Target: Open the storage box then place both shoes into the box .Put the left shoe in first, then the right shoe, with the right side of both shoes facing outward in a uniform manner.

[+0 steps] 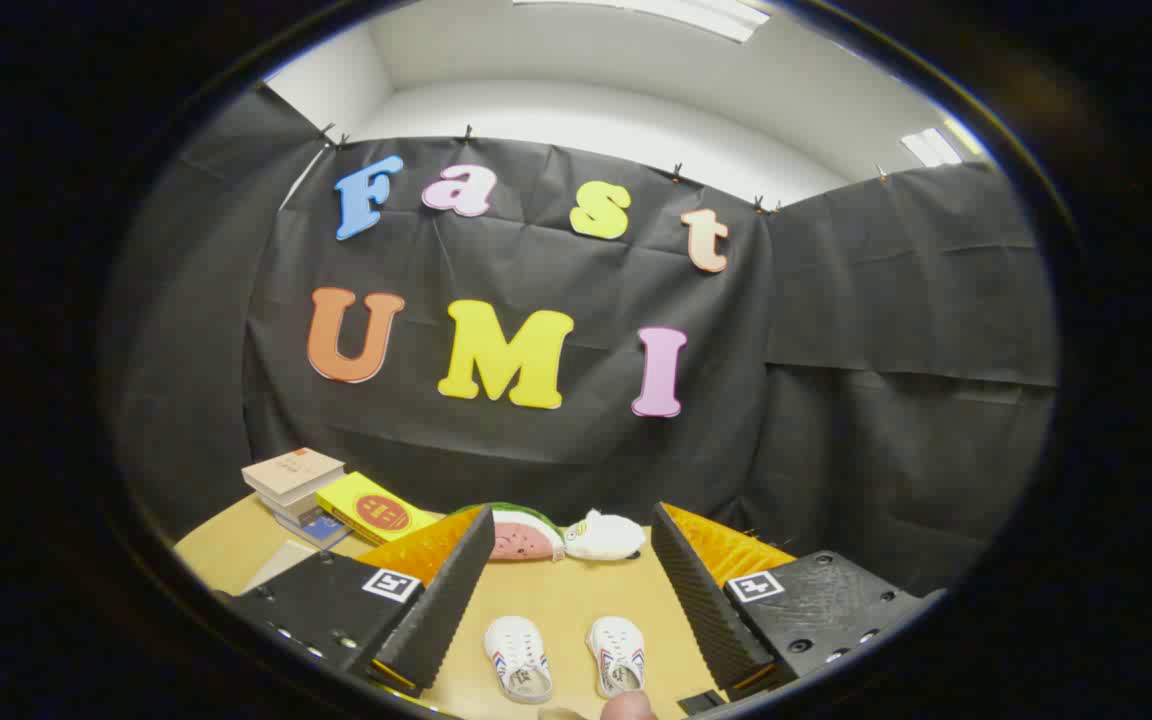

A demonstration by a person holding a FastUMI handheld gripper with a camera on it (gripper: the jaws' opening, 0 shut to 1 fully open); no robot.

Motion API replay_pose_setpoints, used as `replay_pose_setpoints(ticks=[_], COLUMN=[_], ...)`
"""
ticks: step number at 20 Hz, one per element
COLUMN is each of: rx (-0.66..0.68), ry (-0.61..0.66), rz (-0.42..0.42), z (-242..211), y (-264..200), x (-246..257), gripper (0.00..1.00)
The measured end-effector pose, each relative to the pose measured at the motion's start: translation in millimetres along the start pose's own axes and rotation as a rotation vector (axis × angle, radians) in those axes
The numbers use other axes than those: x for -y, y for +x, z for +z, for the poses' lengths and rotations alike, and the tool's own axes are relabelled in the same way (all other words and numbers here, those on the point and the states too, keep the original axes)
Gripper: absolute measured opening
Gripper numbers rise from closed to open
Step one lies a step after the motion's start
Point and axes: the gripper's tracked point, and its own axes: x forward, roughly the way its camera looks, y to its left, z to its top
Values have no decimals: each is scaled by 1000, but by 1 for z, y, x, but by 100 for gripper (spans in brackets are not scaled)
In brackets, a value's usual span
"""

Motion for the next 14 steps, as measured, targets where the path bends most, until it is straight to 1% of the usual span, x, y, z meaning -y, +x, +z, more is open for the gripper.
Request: replay_pose_setpoints(ticks=[3,10,14], rx=[21,35,27], ry=[4,80,90], rz=[16,32,48], z=[4,7,0], y=[0,-3,-4], x=[3,16,22], gripper=[95,95,95])
